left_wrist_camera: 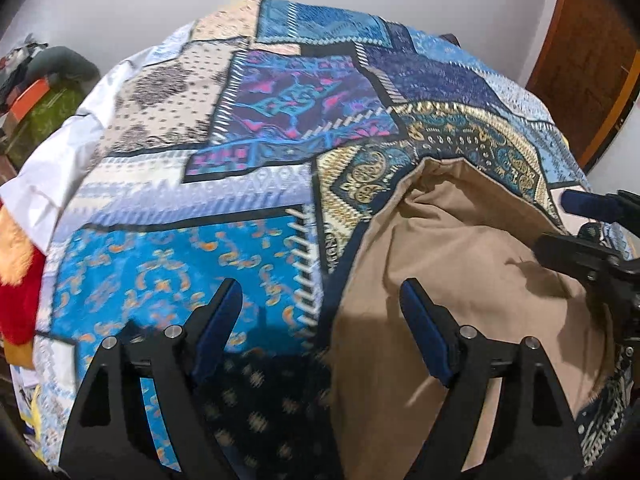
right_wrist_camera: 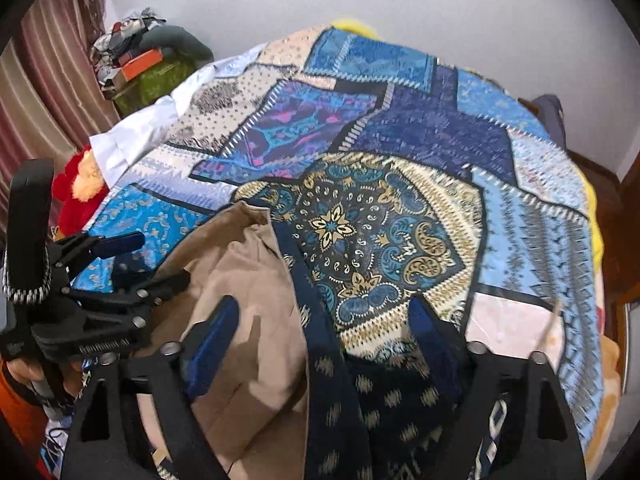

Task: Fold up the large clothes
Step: 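Grasp the jacket edge by the beige lining with both grippers and lift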

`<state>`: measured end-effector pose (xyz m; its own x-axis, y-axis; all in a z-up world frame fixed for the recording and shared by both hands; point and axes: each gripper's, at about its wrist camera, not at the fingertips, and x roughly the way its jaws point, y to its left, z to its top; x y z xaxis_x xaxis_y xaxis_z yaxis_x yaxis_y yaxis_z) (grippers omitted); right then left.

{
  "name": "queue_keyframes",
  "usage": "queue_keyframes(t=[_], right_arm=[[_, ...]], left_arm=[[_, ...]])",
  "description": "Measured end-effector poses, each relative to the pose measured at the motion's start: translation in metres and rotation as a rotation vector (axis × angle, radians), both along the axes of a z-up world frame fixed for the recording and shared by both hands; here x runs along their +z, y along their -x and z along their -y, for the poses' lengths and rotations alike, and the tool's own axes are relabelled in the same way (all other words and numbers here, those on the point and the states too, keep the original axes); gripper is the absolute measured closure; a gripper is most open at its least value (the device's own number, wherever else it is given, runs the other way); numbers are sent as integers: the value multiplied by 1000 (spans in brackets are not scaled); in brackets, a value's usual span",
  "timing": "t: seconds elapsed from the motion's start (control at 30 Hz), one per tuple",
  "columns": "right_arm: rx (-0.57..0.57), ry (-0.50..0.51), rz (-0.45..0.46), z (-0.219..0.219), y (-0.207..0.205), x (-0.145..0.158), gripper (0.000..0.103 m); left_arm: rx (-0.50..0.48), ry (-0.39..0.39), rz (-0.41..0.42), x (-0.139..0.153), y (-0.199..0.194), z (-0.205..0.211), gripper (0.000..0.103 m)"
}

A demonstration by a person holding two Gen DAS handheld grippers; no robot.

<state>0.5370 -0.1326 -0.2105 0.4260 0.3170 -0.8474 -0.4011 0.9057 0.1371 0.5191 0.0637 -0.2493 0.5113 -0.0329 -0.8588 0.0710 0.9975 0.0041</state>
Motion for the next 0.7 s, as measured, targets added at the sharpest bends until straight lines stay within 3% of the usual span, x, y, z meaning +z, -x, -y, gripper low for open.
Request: queue_keyframes(t=[0.1,0.17,0.2,0.27,0.3,0.43,0.7], right_arm=[[-12,-34,-47,1,-12,-14,45],[-22,-66,-78,4,-17,-22,65],[-26,-79,-89,6,-19,-24,71],[-37,-122,-106,9,-19,-28,86],[-41,-145,-114,11,-18,-28,88],[-36,-196,-96,15,-1,-14,94],[46,-216,20,20,65,54,94]], left_arm=[[-13,-24,6,-8,-8,10,26],[-25,-33,5,-10,-11,15,51],[-31,-31,1,-10,-11,16,58],[-47,-36,-2,-10,-11,19,92],[-55,-43,4,-7,-9,21,96],[-82,-49,81,21,13,27,96],[-120,-39,213,95,82,26,96]])
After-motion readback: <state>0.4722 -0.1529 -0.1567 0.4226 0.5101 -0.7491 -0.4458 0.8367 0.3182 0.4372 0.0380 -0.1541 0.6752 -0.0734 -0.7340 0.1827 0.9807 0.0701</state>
